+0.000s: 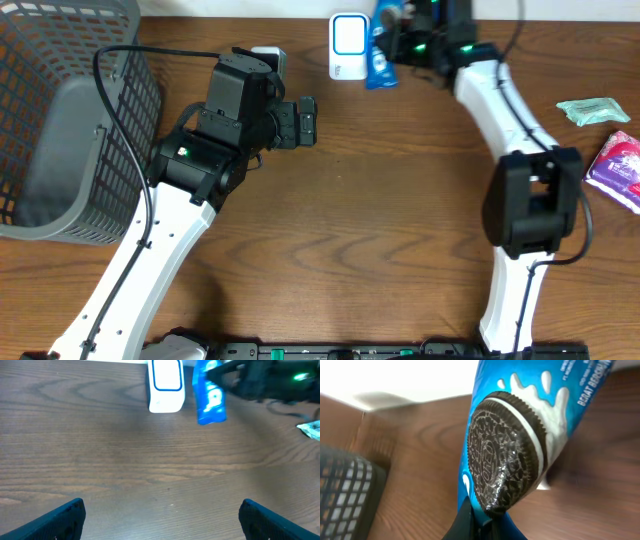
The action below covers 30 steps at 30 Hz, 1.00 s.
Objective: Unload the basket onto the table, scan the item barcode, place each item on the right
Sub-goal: 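Raise the Oreo pack in front of the scanner with the right gripper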
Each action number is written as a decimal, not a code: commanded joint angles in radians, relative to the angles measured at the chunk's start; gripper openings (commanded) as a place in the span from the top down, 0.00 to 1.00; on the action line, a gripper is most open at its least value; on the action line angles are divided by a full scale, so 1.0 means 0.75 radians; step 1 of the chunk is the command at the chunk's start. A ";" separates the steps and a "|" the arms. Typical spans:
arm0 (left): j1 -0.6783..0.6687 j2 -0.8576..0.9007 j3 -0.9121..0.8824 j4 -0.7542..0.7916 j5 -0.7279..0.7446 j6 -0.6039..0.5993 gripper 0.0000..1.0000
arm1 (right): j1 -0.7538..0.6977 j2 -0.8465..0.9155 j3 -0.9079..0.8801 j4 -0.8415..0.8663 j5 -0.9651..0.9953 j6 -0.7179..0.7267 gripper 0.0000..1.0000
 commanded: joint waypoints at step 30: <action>0.005 0.004 0.025 -0.002 -0.017 -0.007 0.02 | 0.116 0.173 0.013 0.033 -0.007 -0.035 0.99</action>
